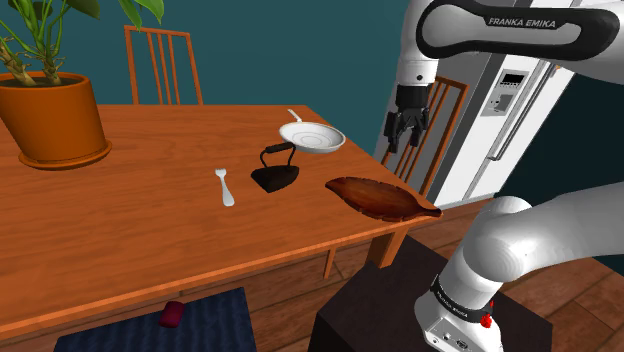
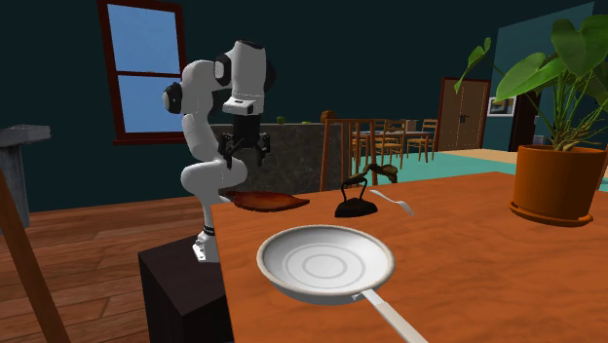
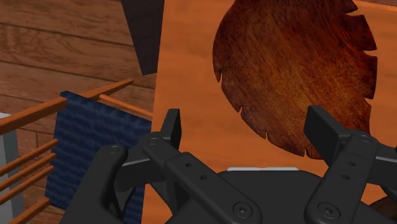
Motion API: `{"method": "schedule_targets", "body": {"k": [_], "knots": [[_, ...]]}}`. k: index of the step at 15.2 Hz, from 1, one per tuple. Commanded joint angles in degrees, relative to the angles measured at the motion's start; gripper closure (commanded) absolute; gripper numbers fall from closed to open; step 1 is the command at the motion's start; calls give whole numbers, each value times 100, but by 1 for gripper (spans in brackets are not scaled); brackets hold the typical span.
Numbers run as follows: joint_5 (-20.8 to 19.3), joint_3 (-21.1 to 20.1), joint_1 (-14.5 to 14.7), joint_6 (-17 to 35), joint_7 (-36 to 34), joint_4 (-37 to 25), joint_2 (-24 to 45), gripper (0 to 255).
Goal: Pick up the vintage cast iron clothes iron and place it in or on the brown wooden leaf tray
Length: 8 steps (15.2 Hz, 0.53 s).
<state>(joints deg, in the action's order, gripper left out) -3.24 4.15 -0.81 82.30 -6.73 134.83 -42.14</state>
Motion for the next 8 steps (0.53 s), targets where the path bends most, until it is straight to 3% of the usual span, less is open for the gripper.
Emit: {"method": "schedule_targets", "body": {"k": [1,8], "knots": [[0,0,0,0,0,0,0,0],[975,-1066,-138,268,-2302,-171,310,0]]}}
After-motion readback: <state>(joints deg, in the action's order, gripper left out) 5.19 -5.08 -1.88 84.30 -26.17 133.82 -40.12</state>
